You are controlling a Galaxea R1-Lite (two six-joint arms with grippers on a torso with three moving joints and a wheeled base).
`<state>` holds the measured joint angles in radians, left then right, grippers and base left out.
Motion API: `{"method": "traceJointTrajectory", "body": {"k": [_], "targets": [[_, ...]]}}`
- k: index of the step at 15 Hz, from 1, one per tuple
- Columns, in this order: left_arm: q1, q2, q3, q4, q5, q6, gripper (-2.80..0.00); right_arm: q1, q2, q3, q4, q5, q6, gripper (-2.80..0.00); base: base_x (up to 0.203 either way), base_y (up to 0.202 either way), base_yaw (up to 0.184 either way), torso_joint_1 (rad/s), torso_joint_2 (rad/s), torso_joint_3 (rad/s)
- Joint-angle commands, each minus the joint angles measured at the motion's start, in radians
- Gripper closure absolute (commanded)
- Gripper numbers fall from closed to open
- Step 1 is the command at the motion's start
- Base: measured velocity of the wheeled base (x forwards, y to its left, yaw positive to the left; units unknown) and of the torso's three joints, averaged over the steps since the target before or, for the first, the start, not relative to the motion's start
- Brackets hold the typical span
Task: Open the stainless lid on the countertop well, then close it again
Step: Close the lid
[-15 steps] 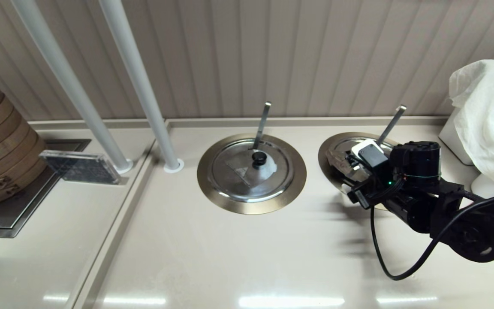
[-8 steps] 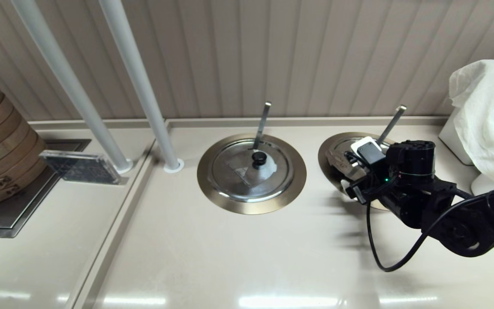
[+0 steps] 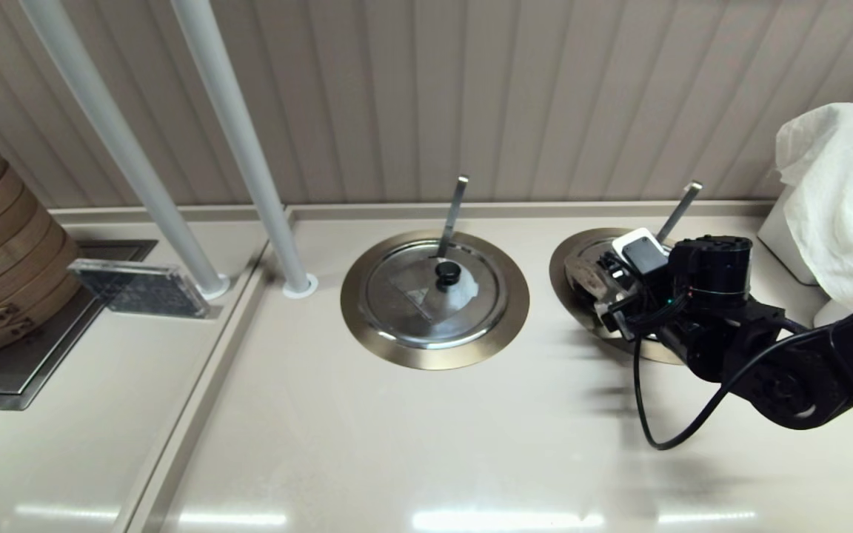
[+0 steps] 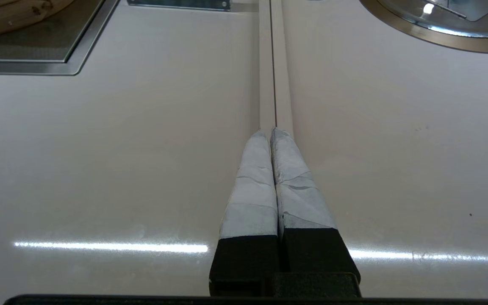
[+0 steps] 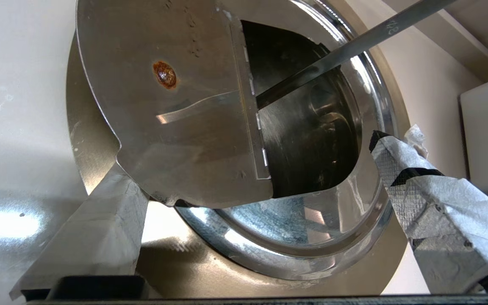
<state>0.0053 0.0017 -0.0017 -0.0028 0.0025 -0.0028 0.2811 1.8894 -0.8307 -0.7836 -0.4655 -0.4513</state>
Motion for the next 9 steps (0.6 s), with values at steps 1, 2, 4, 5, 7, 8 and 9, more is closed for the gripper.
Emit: {"method": "traceJointTrajectory", "body": {"k": [1, 2, 4, 5, 7, 8, 9], "targets": [[0.001, 0.000, 0.000, 0.000, 0.001, 0.000, 0.00, -0.019, -0.012, -0.017, -0.005, -0.002, -0.003, -2.80, 0.000, 0.000, 0.000, 0.000, 0.00, 0.000], [0.001, 0.000, 0.000, 0.000, 0.001, 0.000, 0.00, -0.034, -0.011, -0.027, -0.005, -0.002, -0.003, -2.80, 0.000, 0.000, 0.000, 0.000, 0.00, 0.000], [0.000, 0.000, 0.000, 0.000, 0.001, 0.000, 0.00, -0.068, -0.012, -0.049, -0.005, -0.002, -0.004, -2.80, 0.000, 0.000, 0.000, 0.000, 0.00, 0.000], [0.000, 0.000, 0.000, 0.000, 0.001, 0.000, 0.00, -0.088, -0.015, -0.063, -0.005, -0.001, -0.005, -2.80, 0.000, 0.000, 0.000, 0.000, 0.00, 0.000], [0.001, 0.000, 0.000, 0.000, 0.001, 0.000, 0.00, -0.137, -0.028, -0.095, -0.002, -0.001, -0.009, -2.80, 0.000, 0.000, 0.000, 0.000, 0.00, 0.000], [0.001, 0.000, 0.000, 0.000, 0.001, 0.000, 0.00, -0.160, -0.031, -0.113, -0.001, 0.001, -0.011, -2.80, 0.000, 0.000, 0.000, 0.000, 0.00, 0.000], [0.001, 0.000, 0.000, 0.000, 0.001, 0.000, 0.00, -0.194, -0.032, -0.137, 0.003, 0.005, -0.012, -2.80, 0.000, 0.000, 0.000, 0.000, 0.00, 0.000]]}}
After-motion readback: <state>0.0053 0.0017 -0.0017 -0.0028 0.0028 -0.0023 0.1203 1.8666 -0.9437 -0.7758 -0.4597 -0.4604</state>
